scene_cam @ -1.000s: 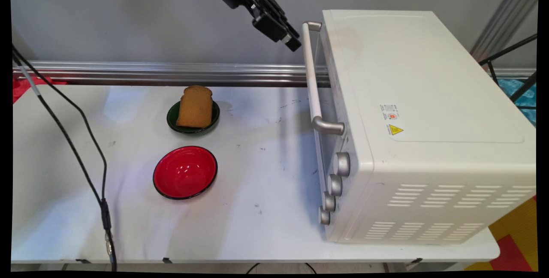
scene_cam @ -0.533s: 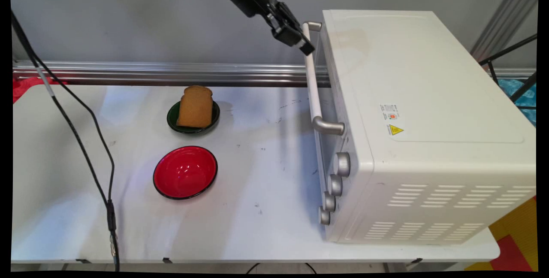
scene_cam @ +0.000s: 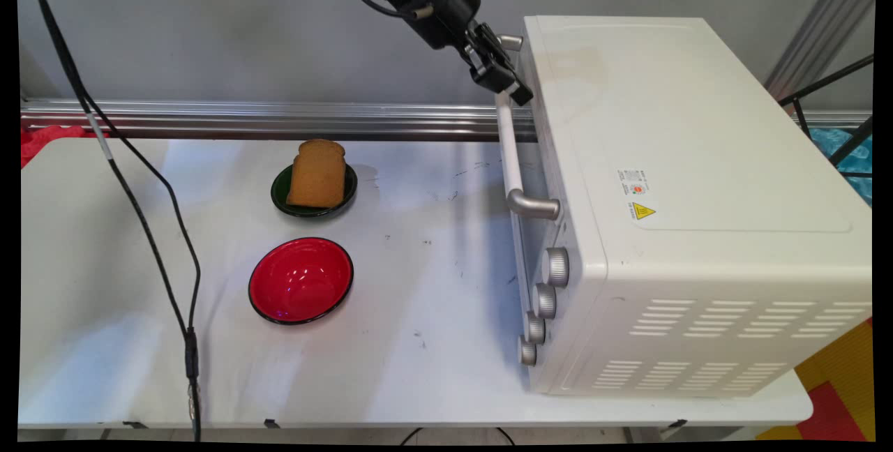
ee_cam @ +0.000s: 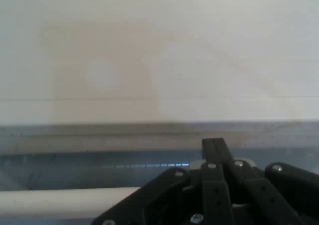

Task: Open the oven

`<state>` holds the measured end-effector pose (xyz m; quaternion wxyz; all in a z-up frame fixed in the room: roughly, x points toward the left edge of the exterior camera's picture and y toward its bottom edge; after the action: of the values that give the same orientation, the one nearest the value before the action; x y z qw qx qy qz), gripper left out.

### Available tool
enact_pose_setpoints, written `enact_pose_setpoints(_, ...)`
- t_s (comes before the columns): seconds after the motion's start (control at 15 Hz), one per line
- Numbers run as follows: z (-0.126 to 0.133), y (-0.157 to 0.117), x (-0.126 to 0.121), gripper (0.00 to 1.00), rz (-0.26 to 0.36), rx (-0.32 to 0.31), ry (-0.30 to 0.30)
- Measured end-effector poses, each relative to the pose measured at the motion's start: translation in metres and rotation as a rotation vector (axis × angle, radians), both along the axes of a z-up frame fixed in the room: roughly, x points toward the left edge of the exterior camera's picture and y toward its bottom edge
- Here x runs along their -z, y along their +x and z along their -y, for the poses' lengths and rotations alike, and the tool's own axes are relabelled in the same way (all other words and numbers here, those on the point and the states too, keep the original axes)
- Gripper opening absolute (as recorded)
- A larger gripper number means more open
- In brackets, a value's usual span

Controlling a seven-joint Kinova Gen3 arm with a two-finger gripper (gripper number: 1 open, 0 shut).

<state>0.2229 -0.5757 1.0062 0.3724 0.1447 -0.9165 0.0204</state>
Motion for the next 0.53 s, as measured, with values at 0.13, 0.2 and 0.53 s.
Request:
enact_pose_setpoints(0.13,0.002,-0.002,0.005,0.00,0.011,0.002,-0.005)
enact_pose_setpoints(0.2,0.004,-0.003,0.008,0.00,0.016,0.003,-0.008)
enact_pose_setpoints(0.53,0.008,-0.006,0.020,0.00,0.043,0.008,-0.020)
